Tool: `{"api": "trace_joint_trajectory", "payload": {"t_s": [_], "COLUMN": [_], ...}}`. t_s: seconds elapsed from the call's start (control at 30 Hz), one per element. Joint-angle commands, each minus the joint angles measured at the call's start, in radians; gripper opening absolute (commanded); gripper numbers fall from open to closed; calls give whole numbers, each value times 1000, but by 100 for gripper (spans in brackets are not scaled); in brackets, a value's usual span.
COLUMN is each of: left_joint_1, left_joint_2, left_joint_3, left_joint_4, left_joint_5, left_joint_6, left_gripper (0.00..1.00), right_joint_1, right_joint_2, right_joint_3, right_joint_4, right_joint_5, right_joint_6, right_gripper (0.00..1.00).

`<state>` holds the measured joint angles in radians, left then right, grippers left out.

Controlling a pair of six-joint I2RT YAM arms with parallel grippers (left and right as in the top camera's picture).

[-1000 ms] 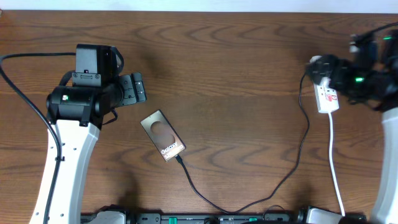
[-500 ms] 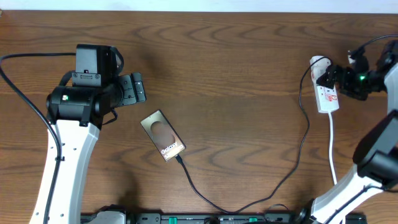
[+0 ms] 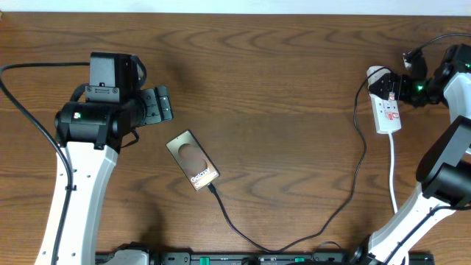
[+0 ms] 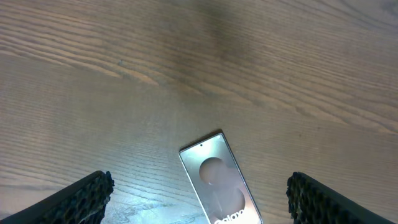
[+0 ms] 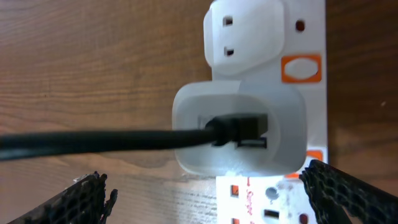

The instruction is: Plug charger to phone and switch on socket

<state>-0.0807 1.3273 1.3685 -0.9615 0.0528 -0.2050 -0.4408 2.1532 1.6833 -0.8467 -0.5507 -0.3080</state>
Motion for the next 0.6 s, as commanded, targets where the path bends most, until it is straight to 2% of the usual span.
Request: {"api": "trace_joint_trajectory", "payload": {"t_s": [0.0,0.2,0.57], "left_joint_1": [-2,-2,-2], "left_joint_2": [-7,-7,-7], "left_joint_3": [2,2,2], "left_joint_4": [0,0,0], "left_joint_5": [-9,-9,-9], "left_joint_6": [14,14,14], "left_gripper": [91,92,92], "right_joint_1": [5,20,68], "right_joint_2": [0,0,71], "right_joint_3": [20,19,18], "right_joint_4": [9,5,-14], "right_joint_5": [-2,-2,9], "right_joint_6": [-30,24,28], "right_gripper": [99,99,99]}}
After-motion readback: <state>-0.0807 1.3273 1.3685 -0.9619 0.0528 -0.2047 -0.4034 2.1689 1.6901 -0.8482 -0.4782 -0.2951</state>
